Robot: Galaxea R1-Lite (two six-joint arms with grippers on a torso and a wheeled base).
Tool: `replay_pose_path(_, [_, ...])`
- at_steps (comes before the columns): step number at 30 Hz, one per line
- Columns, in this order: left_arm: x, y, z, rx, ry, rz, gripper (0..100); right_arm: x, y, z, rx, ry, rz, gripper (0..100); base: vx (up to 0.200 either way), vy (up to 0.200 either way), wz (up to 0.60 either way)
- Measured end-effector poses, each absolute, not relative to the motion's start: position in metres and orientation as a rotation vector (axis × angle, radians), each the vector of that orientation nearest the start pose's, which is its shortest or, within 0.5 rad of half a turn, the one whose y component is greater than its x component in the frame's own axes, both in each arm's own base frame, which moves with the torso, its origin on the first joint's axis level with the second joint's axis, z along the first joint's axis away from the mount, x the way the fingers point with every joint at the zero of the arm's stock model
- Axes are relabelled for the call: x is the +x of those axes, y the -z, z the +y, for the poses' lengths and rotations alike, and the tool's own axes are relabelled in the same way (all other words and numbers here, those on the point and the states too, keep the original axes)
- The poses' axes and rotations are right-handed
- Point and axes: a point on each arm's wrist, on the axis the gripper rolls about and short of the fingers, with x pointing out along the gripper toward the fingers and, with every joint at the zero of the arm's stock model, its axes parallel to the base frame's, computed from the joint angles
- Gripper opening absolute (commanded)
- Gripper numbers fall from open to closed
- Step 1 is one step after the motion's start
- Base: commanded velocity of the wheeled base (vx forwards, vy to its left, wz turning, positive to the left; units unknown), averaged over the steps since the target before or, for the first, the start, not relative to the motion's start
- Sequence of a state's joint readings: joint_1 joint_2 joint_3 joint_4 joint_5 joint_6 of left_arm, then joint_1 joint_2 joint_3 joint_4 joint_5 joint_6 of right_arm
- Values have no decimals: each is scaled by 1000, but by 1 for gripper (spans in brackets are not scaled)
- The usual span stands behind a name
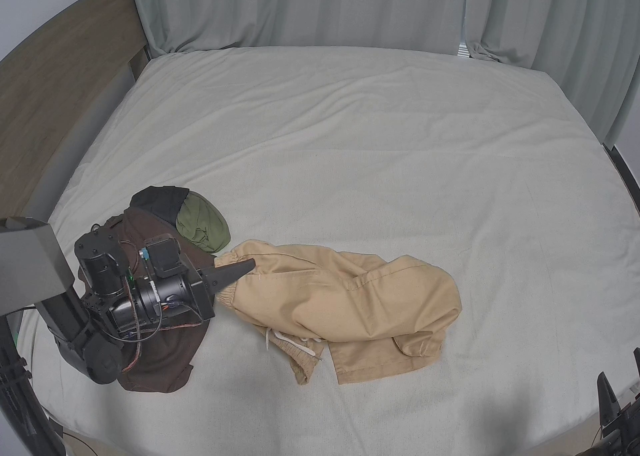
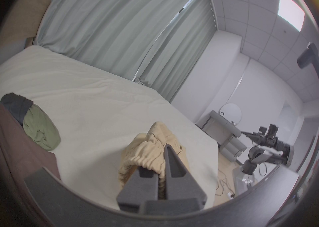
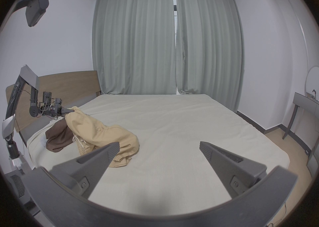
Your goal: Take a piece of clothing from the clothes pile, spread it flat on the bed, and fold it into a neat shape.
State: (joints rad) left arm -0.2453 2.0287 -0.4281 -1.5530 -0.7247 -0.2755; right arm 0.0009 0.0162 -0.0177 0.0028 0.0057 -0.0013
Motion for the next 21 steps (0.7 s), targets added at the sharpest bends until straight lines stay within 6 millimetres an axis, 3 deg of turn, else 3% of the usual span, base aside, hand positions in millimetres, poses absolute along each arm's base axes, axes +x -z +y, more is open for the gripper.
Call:
replay_pose_path(8, [298, -73, -59, -214, 941, 187, 0, -23, -81, 0, -1, -7, 0, 100, 0, 0, 0])
replay_pose_path(21, [302, -68, -50, -217, 911, 194, 0, -23, -81, 0, -10, -16, -2, 100, 0, 0, 0])
